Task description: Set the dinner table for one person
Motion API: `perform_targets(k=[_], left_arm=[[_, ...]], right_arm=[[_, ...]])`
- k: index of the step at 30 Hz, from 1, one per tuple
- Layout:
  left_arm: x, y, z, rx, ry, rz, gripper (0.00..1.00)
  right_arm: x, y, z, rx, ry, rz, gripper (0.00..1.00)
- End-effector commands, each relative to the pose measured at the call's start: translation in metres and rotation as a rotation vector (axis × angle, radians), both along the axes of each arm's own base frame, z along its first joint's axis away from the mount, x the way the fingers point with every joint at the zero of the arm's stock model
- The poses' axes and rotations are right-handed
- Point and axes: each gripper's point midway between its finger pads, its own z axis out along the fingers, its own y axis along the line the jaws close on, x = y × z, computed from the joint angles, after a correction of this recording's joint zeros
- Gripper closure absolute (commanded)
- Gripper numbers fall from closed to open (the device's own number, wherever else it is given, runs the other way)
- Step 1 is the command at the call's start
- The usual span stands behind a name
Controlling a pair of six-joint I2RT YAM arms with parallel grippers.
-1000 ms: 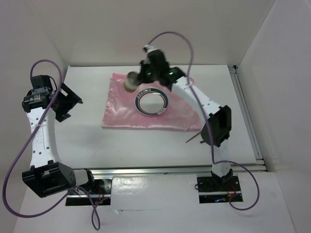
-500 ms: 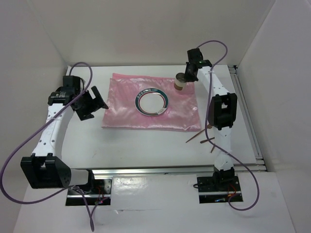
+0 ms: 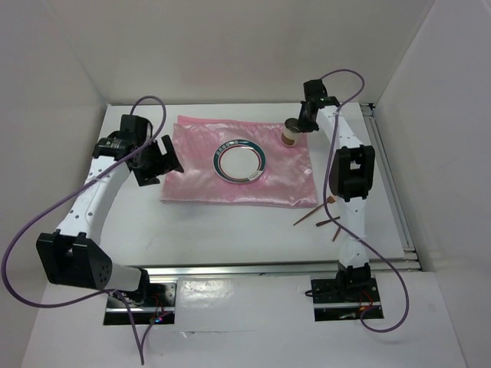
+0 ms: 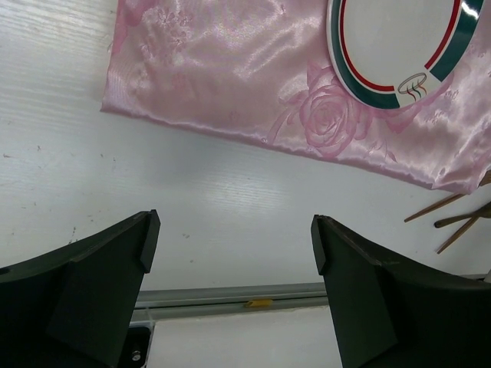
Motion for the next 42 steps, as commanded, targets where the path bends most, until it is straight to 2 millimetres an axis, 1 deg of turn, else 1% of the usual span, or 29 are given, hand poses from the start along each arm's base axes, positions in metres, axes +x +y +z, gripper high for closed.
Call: perform_targets(k=[1, 2, 3, 6, 7, 8, 9, 10, 11, 13, 14, 15, 16, 17, 19, 20, 21, 22, 23, 24, 26, 27, 29, 30, 32, 33, 34, 37, 42], left_arm=[[0.006, -0.002, 0.006, 0.019, -0.017, 0.001, 0.00], [0.006, -0.005, 0.006, 0.019, -0.017, -0.008, 0.00], [0.006, -0.005, 0.006, 0.019, -0.017, -0.008, 0.00], [0.006, -0.010, 0.009, 0.051, -0.032, -0.022, 0.00], [0.008, -0.013, 0.009, 0.051, -0.032, -0.031, 0.00], [0.010, -0.016, 0.008, 0.067, -0.031, -0.054, 0.00], [0.013, -0.019, 0.011, 0.079, -0.045, -0.067, 0.00], [0.012, -0.022, 0.014, 0.079, -0.047, -0.078, 0.00], [0.013, -0.029, 0.013, 0.088, -0.044, -0.095, 0.00], [0.013, -0.035, 0.012, 0.104, -0.039, -0.121, 0.00], [0.014, -0.040, 0.012, 0.111, -0.042, -0.136, 0.00], [0.012, -0.044, 0.012, 0.111, -0.042, -0.147, 0.00], [0.014, -0.046, 0.012, 0.123, -0.046, -0.162, 0.00], [0.013, -0.049, 0.012, 0.123, -0.046, -0.171, 0.00], [0.013, -0.049, 0.011, 0.144, -0.051, -0.170, 0.00], [0.014, -0.052, 0.012, 0.147, -0.063, -0.186, 0.00], [0.014, -0.052, 0.013, 0.147, -0.063, -0.186, 0.00], [0.017, -0.053, 0.014, 0.144, -0.077, -0.185, 0.00], [0.019, -0.058, 0.011, 0.149, -0.076, -0.204, 0.00], [0.018, -0.059, 0.011, 0.141, -0.075, -0.210, 0.00], [0.018, -0.063, 0.007, 0.148, -0.067, -0.231, 0.00], [0.018, -0.063, 0.004, 0.150, -0.058, -0.232, 0.00], [0.020, -0.065, 0.005, 0.140, -0.067, -0.236, 0.00], [0.020, -0.065, 0.005, 0.140, -0.067, -0.236, 0.00], [0.019, -0.064, 0.002, 0.147, -0.060, -0.244, 0.00], [0.018, -0.062, -0.001, 0.157, -0.052, -0.240, 0.00], [0.018, -0.062, -0.001, 0.161, -0.054, -0.248, 0.00], [0.015, -0.061, -0.002, 0.161, -0.054, -0.248, 0.00], [0.014, -0.060, -0.007, 0.168, -0.046, -0.256, 0.00]], right_arm=[[0.022, -0.002, 0.009, 0.005, -0.067, 0.006, 0.99], [0.022, -0.002, 0.003, 0.004, -0.058, 0.006, 0.96], [0.021, -0.002, -0.004, 0.003, -0.046, 0.006, 0.85], [0.023, -0.001, 0.000, 0.007, -0.054, 0.020, 0.70], [0.023, 0.000, 0.007, 0.008, -0.066, 0.020, 0.53], [0.023, 0.000, 0.012, 0.009, -0.075, 0.020, 0.43], [0.024, 0.001, 0.024, 0.019, -0.097, 0.026, 0.35], [0.024, 0.002, 0.034, 0.028, -0.114, 0.018, 0.24], [0.023, 0.002, 0.056, 0.032, -0.152, 0.018, 0.19], [0.021, -0.011, 0.081, 0.050, -0.192, -0.019, 0.14], [0.014, -0.026, 0.111, 0.058, -0.233, -0.049, 0.12], [0.004, -0.034, 0.108, 0.061, -0.211, -0.059, 0.12], [-0.002, -0.047, 0.115, 0.089, -0.217, -0.089, 0.12], [-0.022, -0.053, 0.119, 0.109, -0.200, -0.100, 0.12], [-0.048, -0.061, 0.113, 0.134, -0.158, -0.120, 0.12], [-0.066, -0.069, 0.130, 0.133, -0.181, -0.147, 0.12], [-0.091, -0.072, 0.094, 0.118, -0.091, -0.173, 0.12], [-0.107, -0.078, 0.085, 0.128, -0.064, -0.221, 0.12], [-0.123, -0.084, 0.097, 0.137, -0.093, -0.257, 0.15], [-0.149, -0.086, 0.062, 0.161, -0.012, -0.315, 0.19], [-0.177, -0.099, 0.044, 0.188, 0.027, -0.402, 0.20], [-0.203, -0.101, 0.027, 0.200, 0.079, -0.446, 0.20], [-0.223, -0.102, 0.012, 0.237, 0.122, -0.491, 0.28], [-0.240, -0.106, -0.002, 0.247, 0.172, -0.524, 0.31], [-0.254, -0.107, -0.011, 0.249, 0.208, -0.549, 0.36], [-0.259, -0.108, -0.016, 0.240, 0.222, -0.555, 0.42], [-0.270, -0.106, -0.023, 0.236, 0.254, -0.559, 0.42], [-0.287, -0.110, -0.032, 0.221, 0.286, -0.603, 0.44], [-0.300, -0.115, -0.041, 0.217, 0.312, -0.641, 0.47]])
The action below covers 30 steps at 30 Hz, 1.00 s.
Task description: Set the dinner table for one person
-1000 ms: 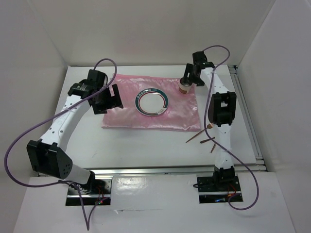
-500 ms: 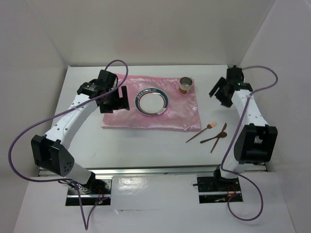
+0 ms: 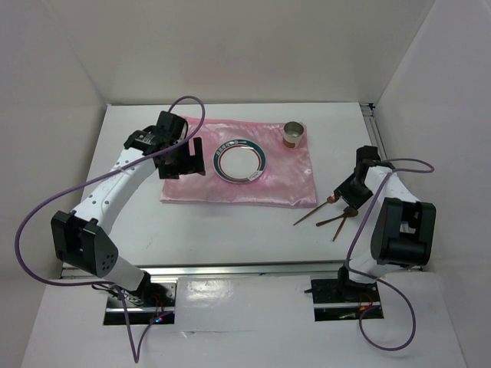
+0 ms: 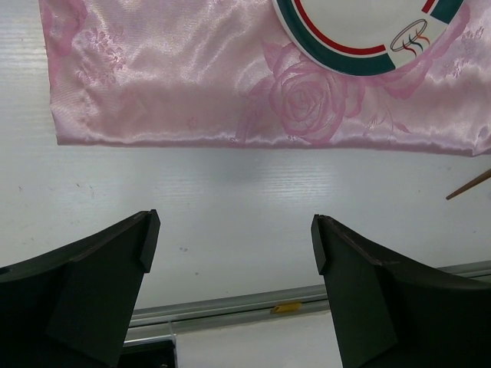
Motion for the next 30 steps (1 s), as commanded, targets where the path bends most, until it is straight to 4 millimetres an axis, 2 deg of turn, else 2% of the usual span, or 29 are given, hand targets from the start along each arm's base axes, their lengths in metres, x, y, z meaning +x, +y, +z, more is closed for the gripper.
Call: perform_targets(k=[1, 10, 13, 21, 30], left_arm=[[0.003, 0.001, 0.000, 0.022, -0.027, -0.028, 0.00], [0.004, 0.002, -0.003, 0.032, -0.021, -0.023, 0.00], [0.005, 0.002, -0.006, 0.040, -0.013, -0.031, 0.00], [0.005, 0.002, -0.006, 0.040, -0.013, -0.031, 0.00], [0.007, 0.003, 0.000, 0.044, -0.026, -0.026, 0.00]], right_arm=[[-0.008, -0.011, 0.006, -0.020, -0.008, -0.069, 0.47], [-0.032, -0.002, -0.016, 0.017, 0.061, -0.072, 0.48], [-0.029, 0.001, -0.019, 0.036, 0.051, -0.058, 0.56], [-0.024, 0.003, -0.032, 0.051, 0.046, -0.044, 0.64], [-0.031, 0.007, -0.049, 0.065, 0.074, -0.033, 0.67]])
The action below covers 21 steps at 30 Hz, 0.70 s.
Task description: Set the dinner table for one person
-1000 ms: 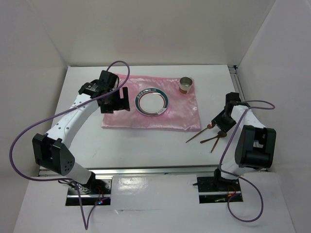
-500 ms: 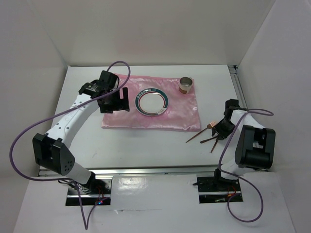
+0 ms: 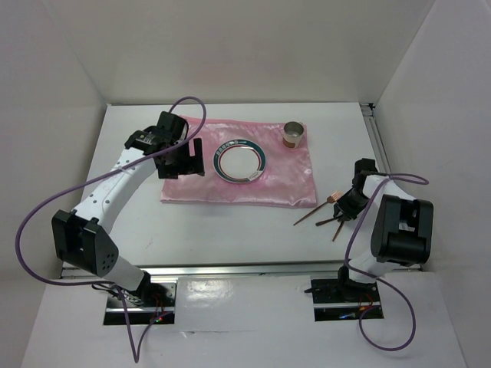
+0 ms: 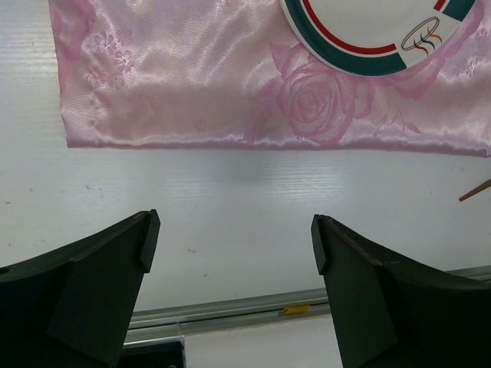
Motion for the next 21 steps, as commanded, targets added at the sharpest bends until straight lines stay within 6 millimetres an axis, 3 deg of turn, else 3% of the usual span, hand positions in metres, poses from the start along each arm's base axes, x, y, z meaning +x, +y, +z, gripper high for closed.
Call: perform_targets(k=[1, 3, 6, 11, 13, 14, 15, 17, 18, 21], left_arm=[[0.007, 0.000, 0.004, 0.017, -0.026, -0.015, 0.00], [0.008, -0.001, 0.007, 0.014, -0.035, -0.014, 0.00], [0.008, -0.001, 0.005, 0.017, -0.025, -0.015, 0.00], [0.010, -0.001, 0.009, 0.014, -0.034, -0.014, 0.00], [0.013, -0.001, 0.008, 0.022, -0.035, -0.010, 0.00], [0.015, -0.001, 0.012, 0.019, -0.045, -0.010, 0.00], [0.013, -0.001, 0.011, 0.022, -0.035, -0.010, 0.00], [0.018, 0.001, 0.014, 0.035, -0.050, 0.001, 0.00], [0.018, 0.001, 0.014, 0.035, -0.050, 0.001, 0.00], [0.020, 0.002, 0.018, 0.040, -0.063, 0.007, 0.00]], right_arm=[[-0.001, 0.000, -0.012, 0.002, 0.005, -0.003, 0.68], [-0.001, -0.002, -0.012, -0.007, 0.007, -0.005, 0.77], [0.004, -0.010, 0.005, -0.050, -0.029, -0.024, 0.99], [0.022, -0.021, 0.050, -0.120, -0.160, -0.002, 1.00], [0.037, -0.021, 0.078, -0.132, -0.254, 0.043, 1.00], [0.044, -0.012, 0.086, -0.128, -0.279, 0.096, 1.00], [0.063, -0.006, 0.108, -0.133, -0.366, 0.150, 1.00], [0.078, 0.017, 0.124, -0.111, -0.425, 0.300, 1.00], [0.096, 0.039, 0.136, -0.100, -0.466, 0.386, 1.00], [0.116, 0.089, 0.135, -0.065, -0.464, 0.578, 1.00]])
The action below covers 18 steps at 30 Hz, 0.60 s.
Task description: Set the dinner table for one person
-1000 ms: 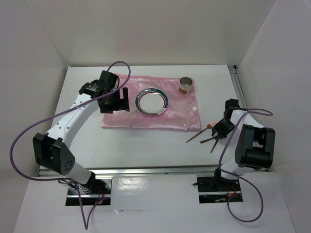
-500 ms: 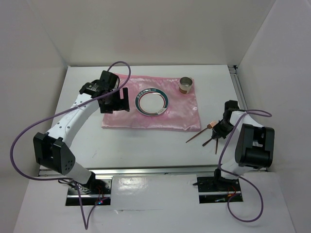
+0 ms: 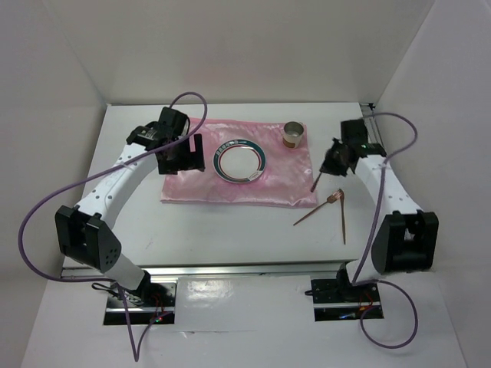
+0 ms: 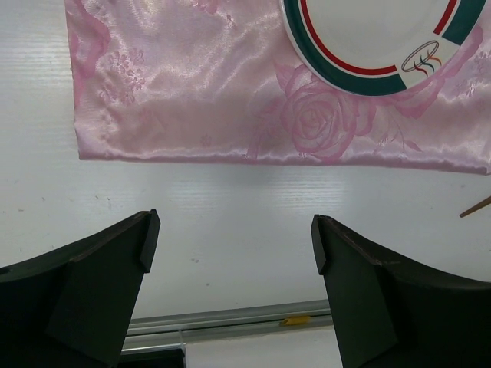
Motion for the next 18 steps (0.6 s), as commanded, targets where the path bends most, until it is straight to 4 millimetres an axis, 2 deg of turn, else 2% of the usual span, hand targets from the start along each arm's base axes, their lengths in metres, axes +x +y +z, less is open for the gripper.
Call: perform_targets(k=[1, 2, 3, 4, 5, 6, 7, 8, 9, 10, 12, 13, 17, 18], left_arm=[[0.008, 0.001, 0.016, 0.018, -0.049, -0.008, 0.00], [0.008, 0.001, 0.016, 0.014, -0.048, 0.000, 0.00], [0.008, 0.001, 0.016, 0.014, -0.048, 0.000, 0.00], [0.008, 0.001, 0.016, 0.014, -0.048, 0.000, 0.00], [0.005, 0.002, 0.019, 0.013, -0.050, 0.000, 0.00], [0.005, 0.002, 0.019, 0.013, -0.050, 0.000, 0.00], [0.005, 0.002, 0.019, 0.013, -0.050, 0.000, 0.00], [0.005, 0.002, 0.019, 0.008, -0.049, 0.007, 0.00], [0.002, 0.004, 0.021, 0.016, -0.051, 0.012, 0.00], [0.002, 0.004, 0.021, 0.016, -0.051, 0.012, 0.00], [0.001, 0.005, 0.018, 0.019, -0.043, 0.012, 0.00], [-0.002, 0.006, 0.021, 0.018, -0.044, 0.012, 0.00], [-0.002, 0.006, 0.021, 0.018, -0.044, 0.012, 0.00], [-0.002, 0.006, 0.021, 0.018, -0.044, 0.012, 0.00]], right_arm=[[0.035, 0.060, 0.020, -0.013, -0.061, 0.272, 1.00], [0.041, 0.070, 0.018, -0.036, -0.059, 0.309, 1.00], [0.046, 0.088, 0.003, -0.052, -0.022, 0.360, 1.00], [0.057, 0.095, 0.010, -0.073, -0.037, 0.367, 1.00], [0.061, 0.102, 0.006, -0.091, -0.033, 0.408, 1.00], [0.064, 0.114, -0.010, -0.093, 0.010, 0.437, 1.00], [0.075, 0.117, -0.007, -0.098, 0.001, 0.445, 1.00], [0.077, 0.123, -0.012, -0.104, 0.017, 0.467, 1.00], [0.079, 0.128, -0.032, -0.107, 0.066, 0.479, 1.00], [0.086, 0.130, -0.031, -0.113, 0.064, 0.488, 1.00], [0.090, 0.133, -0.042, -0.129, 0.091, 0.491, 1.00], [0.090, 0.138, -0.054, -0.131, 0.121, 0.503, 1.00], [0.094, 0.138, -0.079, -0.138, 0.171, 0.493, 1.00], [0.096, 0.139, -0.081, -0.138, 0.173, 0.493, 0.97]])
